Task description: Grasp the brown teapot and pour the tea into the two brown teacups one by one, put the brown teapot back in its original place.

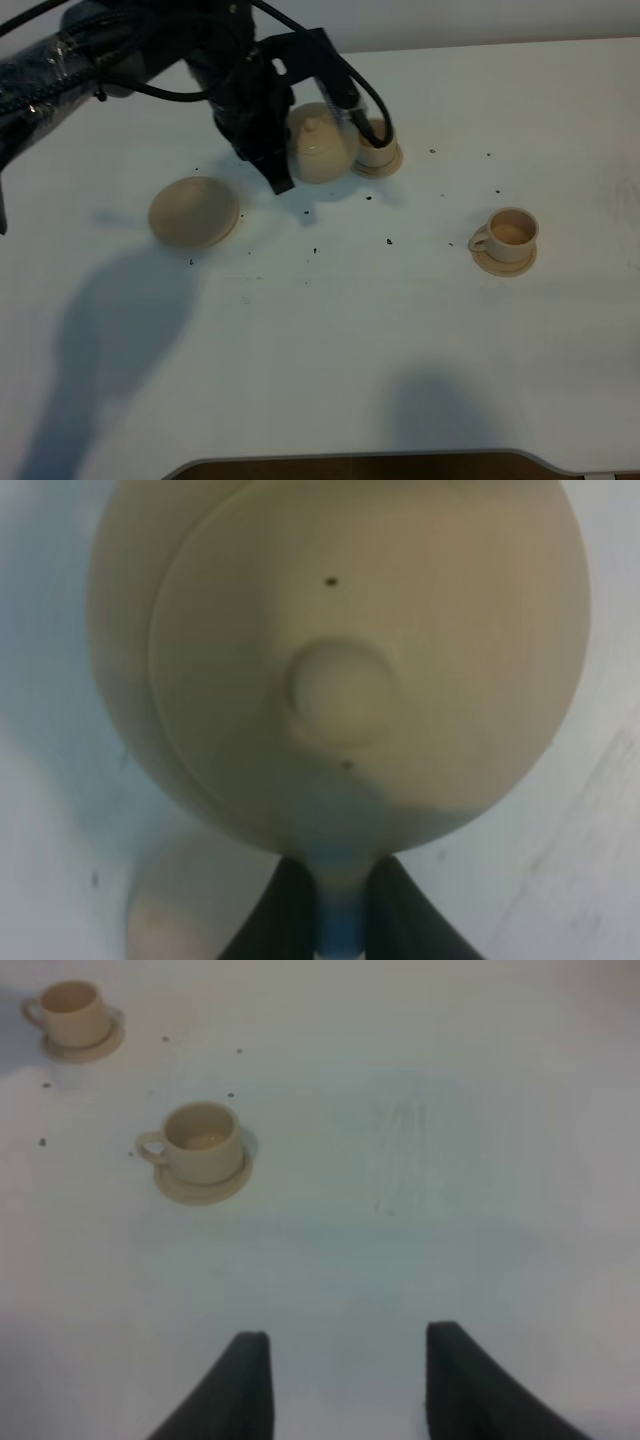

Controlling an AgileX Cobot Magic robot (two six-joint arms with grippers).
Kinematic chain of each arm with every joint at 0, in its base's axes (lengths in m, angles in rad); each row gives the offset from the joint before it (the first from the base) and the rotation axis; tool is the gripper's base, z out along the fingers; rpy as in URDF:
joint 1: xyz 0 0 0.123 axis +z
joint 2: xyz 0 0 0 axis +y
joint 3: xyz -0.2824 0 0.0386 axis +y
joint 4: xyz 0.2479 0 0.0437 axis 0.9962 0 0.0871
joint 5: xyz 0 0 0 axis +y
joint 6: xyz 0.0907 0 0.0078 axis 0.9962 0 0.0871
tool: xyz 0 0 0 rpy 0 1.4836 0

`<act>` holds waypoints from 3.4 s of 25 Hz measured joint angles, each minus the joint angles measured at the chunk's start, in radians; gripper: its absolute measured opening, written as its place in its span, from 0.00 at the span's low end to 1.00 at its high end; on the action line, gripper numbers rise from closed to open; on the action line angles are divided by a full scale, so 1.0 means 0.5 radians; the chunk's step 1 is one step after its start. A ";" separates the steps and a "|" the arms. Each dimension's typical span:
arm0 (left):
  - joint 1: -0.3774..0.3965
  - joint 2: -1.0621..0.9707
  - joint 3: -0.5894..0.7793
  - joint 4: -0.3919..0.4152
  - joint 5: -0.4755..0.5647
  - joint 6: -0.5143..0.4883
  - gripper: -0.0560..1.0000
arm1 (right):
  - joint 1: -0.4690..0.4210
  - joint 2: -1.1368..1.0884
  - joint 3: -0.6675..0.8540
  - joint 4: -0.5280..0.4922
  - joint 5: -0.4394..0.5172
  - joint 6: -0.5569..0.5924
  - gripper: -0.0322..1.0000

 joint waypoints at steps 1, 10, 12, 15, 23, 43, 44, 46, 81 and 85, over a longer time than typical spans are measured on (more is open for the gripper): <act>-0.029 0.000 0.000 -0.004 -0.024 -0.012 0.17 | 0.000 0.000 0.000 0.000 0.000 0.000 0.40; -0.233 0.144 -0.068 -0.004 -0.178 -0.080 0.17 | 0.000 0.000 0.000 0.000 0.000 0.000 0.40; -0.280 0.203 -0.130 -0.004 -0.195 -0.082 0.17 | 0.000 0.000 0.000 0.000 0.000 0.000 0.40; -0.340 0.291 -0.250 -0.003 -0.195 -0.082 0.17 | 0.000 0.000 0.000 0.000 0.000 0.000 0.40; -0.459 0.440 -0.404 0.211 -0.189 -0.083 0.17 | 0.000 0.000 0.000 0.000 0.000 0.000 0.40; -0.724 0.551 -0.411 0.866 -0.236 -0.083 0.17 | 0.000 0.000 0.000 0.000 0.000 0.000 0.40; -0.729 0.551 -0.411 0.879 -0.241 -0.083 0.17 | 0.000 0.000 0.000 0.000 0.000 0.000 0.40; -0.739 0.551 -0.411 0.907 -0.247 -0.083 0.17 | 0.000 0.000 0.000 0.000 0.000 0.000 0.40; -0.937 0.615 -0.411 1.574 -0.256 0.076 0.17 | 0.000 0.000 0.000 0.000 0.000 0.004 0.40; -0.965 0.617 -0.411 1.640 -0.274 0.088 0.17 | 0.000 0.000 0.000 0.000 0.000 0.004 0.40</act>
